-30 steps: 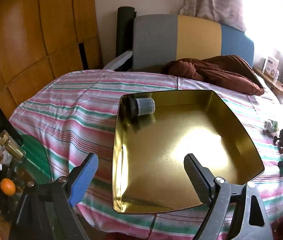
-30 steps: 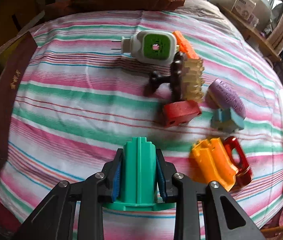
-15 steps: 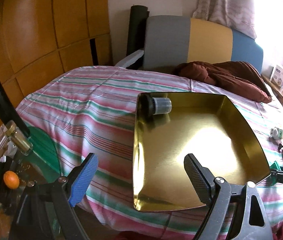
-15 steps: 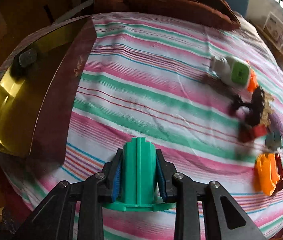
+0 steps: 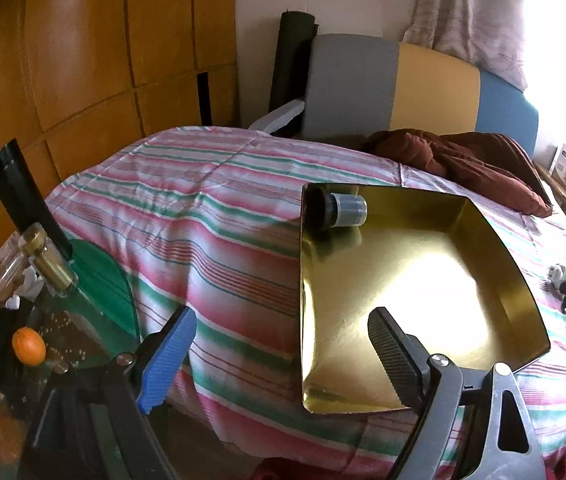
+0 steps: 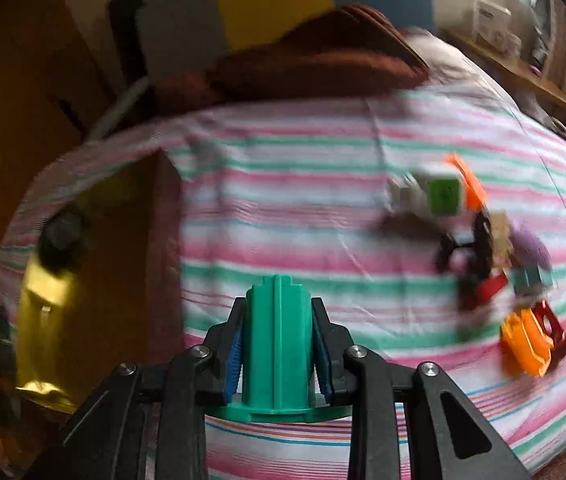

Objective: Organize rigid objects
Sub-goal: 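Carry the teal piece over the gold tray with the right tool, then open the right tool to drop the teal piece in the tray, then move both tools back to the toys and grasp the brown brush with the left tool, then lift the brown brush with the left tool while the right tool grasps the red lipstick tube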

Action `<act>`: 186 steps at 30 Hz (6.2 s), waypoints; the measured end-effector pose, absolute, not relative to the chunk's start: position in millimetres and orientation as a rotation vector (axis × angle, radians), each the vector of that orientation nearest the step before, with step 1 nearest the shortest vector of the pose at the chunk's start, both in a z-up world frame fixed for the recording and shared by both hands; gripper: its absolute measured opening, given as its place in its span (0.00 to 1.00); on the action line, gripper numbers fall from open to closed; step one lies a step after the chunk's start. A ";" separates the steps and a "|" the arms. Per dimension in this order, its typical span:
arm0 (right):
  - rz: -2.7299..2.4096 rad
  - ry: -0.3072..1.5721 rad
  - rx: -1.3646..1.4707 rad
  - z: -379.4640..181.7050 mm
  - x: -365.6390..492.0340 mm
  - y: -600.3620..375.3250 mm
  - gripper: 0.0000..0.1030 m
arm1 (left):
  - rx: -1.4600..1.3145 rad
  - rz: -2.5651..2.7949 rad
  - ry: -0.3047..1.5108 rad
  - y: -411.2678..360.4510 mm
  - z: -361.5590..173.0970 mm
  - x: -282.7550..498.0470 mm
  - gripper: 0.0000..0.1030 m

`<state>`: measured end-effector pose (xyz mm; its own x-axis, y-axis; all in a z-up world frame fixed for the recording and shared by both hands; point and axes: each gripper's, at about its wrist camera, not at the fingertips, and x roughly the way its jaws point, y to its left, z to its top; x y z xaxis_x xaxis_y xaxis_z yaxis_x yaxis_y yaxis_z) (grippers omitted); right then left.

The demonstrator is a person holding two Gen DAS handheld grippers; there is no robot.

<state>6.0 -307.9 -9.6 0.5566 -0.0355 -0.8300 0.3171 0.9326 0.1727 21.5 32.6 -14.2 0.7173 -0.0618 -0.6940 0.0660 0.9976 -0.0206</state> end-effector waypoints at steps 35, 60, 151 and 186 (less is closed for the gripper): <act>0.170 1.182 0.293 -44.2 159.5 -97.7 0.28 | -0.046 0.000 0.785 64.7 -25.5 24.3 0.86; 0.231 1.116 0.367 -40.8 163.4 -98.8 0.40 | -0.065 0.007 0.804 68.4 -31.1 27.0 0.86; -0.655 0.582 1.132 -39.3 -187.2 -602.6 0.44 | 0.384 -0.904 1.049 -508.1 -79.8 45.0 0.64; -0.638 0.949 0.956 -66.2 -142.9 -586.7 0.44 | 0.391 -0.980 0.979 -329.3 -73.1 -39.4 0.39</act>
<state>-142.9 -586.7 -66.2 0.4586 -0.0514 -0.8871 0.8022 0.4534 0.3884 -39.4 -329.3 -73.1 0.1956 -0.5147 -0.8347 0.8353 0.5334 -0.1331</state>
